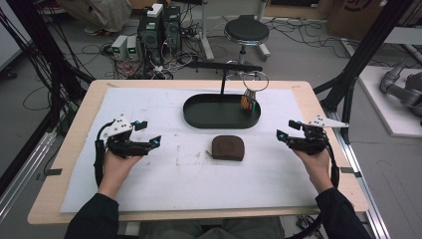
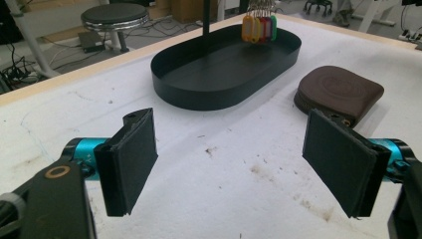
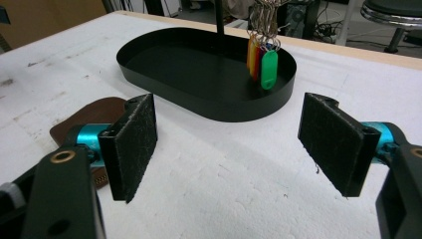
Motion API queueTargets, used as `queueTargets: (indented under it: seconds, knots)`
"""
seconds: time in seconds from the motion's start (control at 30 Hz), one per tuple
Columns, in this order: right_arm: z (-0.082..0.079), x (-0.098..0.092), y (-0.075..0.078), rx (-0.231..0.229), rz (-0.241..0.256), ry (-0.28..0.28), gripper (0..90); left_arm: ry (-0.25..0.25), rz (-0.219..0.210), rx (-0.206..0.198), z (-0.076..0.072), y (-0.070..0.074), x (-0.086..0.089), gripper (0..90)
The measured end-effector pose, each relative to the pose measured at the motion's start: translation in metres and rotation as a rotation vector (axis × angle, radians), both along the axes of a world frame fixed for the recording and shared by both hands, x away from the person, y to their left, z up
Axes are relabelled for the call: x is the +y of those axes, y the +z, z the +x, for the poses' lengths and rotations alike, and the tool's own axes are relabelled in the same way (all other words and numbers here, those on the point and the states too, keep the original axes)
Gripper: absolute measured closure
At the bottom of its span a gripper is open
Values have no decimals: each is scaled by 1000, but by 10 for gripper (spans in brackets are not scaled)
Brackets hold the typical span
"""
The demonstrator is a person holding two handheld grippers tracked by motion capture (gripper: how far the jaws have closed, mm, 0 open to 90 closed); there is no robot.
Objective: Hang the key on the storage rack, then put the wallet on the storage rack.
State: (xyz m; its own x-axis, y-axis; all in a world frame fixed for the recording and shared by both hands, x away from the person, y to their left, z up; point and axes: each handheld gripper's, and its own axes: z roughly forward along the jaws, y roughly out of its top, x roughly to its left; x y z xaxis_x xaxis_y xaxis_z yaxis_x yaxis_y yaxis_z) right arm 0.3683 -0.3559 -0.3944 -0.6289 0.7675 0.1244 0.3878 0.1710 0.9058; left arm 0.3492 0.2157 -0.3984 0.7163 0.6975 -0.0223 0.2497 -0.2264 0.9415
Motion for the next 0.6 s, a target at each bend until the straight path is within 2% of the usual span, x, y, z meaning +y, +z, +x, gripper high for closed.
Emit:
queueTargets:
  seconds: [0.6]
  knots:
    - [0, -2, -7, 11, -15, -1, 240, 0, 11, 0, -1, -3, -3, 213]
